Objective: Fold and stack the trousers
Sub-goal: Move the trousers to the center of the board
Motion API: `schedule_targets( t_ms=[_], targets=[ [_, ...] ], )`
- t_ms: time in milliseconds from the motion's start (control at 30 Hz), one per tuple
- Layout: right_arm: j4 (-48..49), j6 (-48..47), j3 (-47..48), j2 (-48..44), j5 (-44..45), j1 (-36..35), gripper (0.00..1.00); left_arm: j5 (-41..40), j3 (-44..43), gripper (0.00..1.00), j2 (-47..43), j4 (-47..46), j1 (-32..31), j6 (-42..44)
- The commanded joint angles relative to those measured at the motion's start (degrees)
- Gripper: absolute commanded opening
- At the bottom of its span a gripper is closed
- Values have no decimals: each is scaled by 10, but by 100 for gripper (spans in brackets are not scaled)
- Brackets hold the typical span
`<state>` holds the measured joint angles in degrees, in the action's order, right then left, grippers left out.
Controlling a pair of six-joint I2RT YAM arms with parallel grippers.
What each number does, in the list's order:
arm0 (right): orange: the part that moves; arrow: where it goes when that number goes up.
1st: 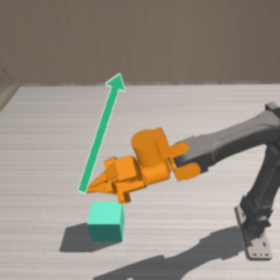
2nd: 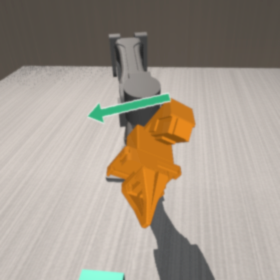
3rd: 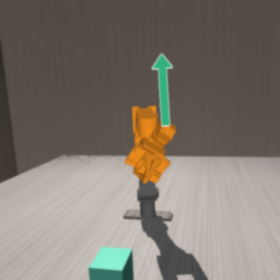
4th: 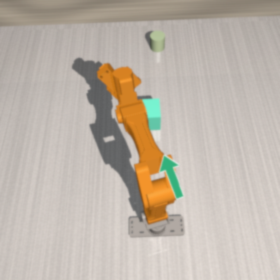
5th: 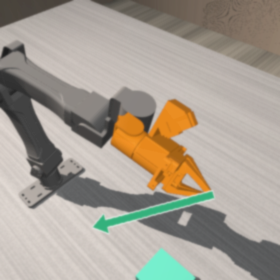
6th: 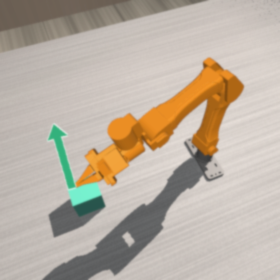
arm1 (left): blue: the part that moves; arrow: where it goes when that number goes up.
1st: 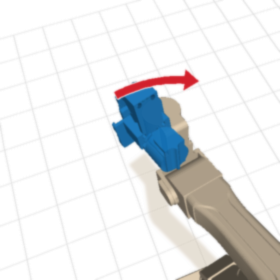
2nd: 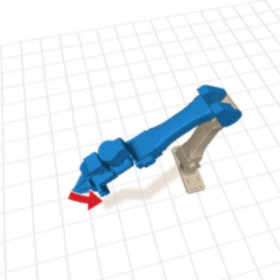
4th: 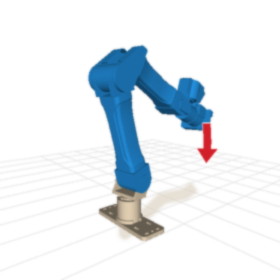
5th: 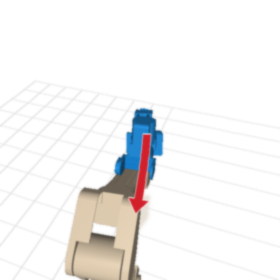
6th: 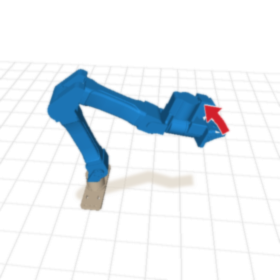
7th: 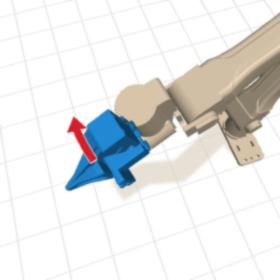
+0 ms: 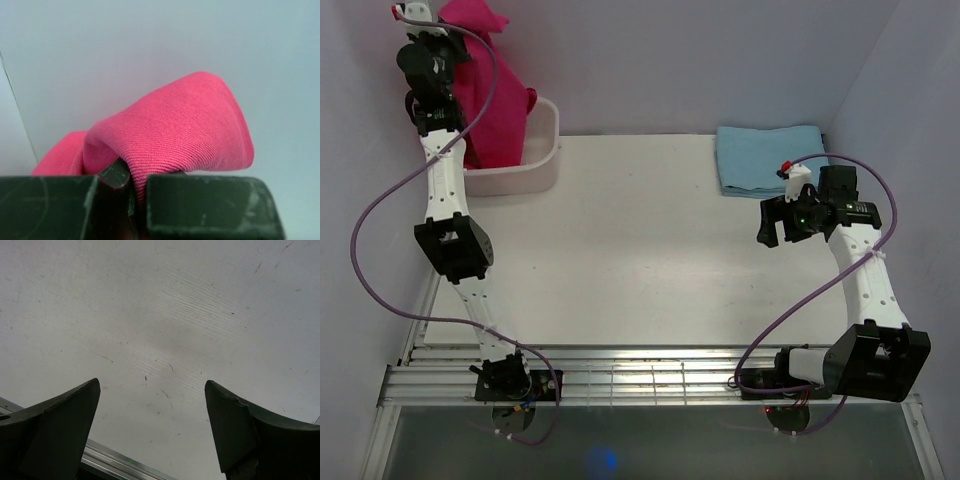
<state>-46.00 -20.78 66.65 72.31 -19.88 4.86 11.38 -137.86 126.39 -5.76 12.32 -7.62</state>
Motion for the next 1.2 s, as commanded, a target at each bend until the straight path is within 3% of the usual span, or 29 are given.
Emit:
schedule_targets(
  t_ms=[0, 233, 367, 633, 767, 900, 967, 1033, 1167],
  targets=[
    [25, -6, 8, -26, -14, 2, 90, 14, -32, 0, -149, -205, -18, -14],
    [37, -2, -13, -45, -28, 2, 90, 30, -23, 0, -258, -269, -37, -43],
    [42, 5, -19, -49, -38, 2, 90, 75, 43, 0, -330, -279, -37, -72],
    [44, 9, -21, -53, -57, 2, 90, 190, 343, 0, -475, -265, -38, -128],
    [40, 11, -24, -50, -72, 2, 90, 323, 506, 0, -545, -247, -44, -165],
    [31, -1, -31, -49, -84, 2, 90, 363, 631, 0, -562, -134, -77, -117],
    [25, -3, -30, -45, -88, 2, 90, 356, 674, 0, -555, -78, -110, -43],
    [18, -7, -28, -39, -92, 2, 90, 335, 695, 0, -538, -10, -148, 39],
    [3, -17, -17, -28, -103, 2, 92, 304, 707, 0, -498, 90, -259, 116]
  ],
)
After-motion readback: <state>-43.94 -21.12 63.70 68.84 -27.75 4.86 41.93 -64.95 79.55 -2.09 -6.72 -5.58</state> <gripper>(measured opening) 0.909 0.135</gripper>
